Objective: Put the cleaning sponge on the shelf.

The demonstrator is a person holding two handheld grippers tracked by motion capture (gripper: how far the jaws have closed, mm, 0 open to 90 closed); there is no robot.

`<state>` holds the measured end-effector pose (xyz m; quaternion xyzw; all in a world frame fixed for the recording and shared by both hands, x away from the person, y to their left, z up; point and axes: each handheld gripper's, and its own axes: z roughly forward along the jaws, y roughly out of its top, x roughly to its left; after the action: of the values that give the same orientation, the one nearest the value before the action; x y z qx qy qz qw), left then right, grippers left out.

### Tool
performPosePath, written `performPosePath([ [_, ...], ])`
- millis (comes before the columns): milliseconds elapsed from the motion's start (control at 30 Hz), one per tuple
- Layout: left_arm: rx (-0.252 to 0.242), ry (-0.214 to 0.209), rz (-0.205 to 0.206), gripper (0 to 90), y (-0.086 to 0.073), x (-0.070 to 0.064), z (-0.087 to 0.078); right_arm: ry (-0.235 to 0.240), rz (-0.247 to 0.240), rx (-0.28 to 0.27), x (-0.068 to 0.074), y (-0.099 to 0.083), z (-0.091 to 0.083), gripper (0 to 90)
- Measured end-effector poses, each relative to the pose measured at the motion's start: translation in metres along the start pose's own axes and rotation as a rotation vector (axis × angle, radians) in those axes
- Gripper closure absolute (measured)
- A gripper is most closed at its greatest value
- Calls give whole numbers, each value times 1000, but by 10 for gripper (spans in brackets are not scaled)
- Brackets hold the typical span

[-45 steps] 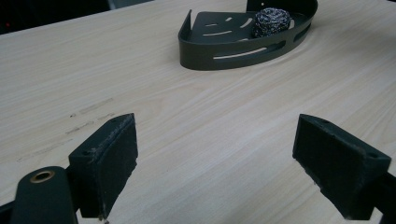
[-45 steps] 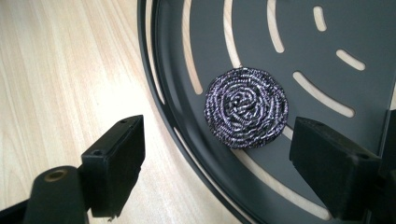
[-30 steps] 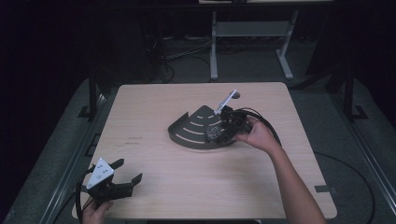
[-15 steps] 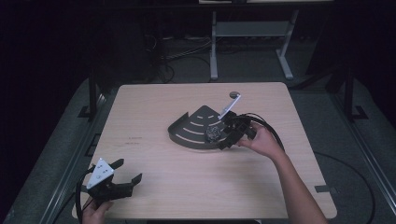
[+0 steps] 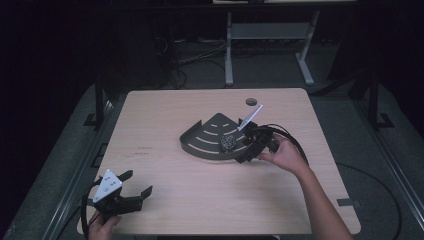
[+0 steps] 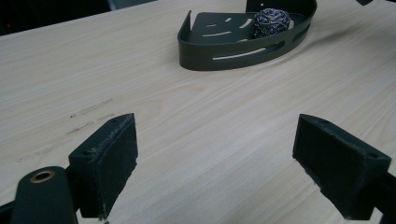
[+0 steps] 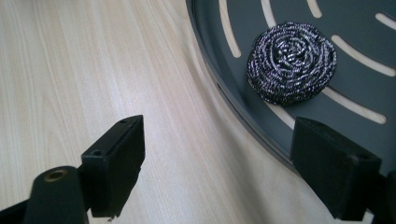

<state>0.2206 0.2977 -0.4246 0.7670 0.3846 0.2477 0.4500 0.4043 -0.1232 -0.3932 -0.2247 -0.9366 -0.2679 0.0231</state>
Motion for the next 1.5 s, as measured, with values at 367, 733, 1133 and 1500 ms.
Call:
performPosePath([
  [367,-2,0,2,133,0,0,-1,2,-5,-1,7,-13,2,176],
  [733,4,3,-6,133,-1,1,-1,9,6,-11,13,-30,1,175],
  [1133,8,5,-4,133,-2,1,0,9,10,-3,19,-42,3,172],
  [1500,10,-1,0,133,-1,-1,1,-1,9,-10,29,-58,1,169],
])
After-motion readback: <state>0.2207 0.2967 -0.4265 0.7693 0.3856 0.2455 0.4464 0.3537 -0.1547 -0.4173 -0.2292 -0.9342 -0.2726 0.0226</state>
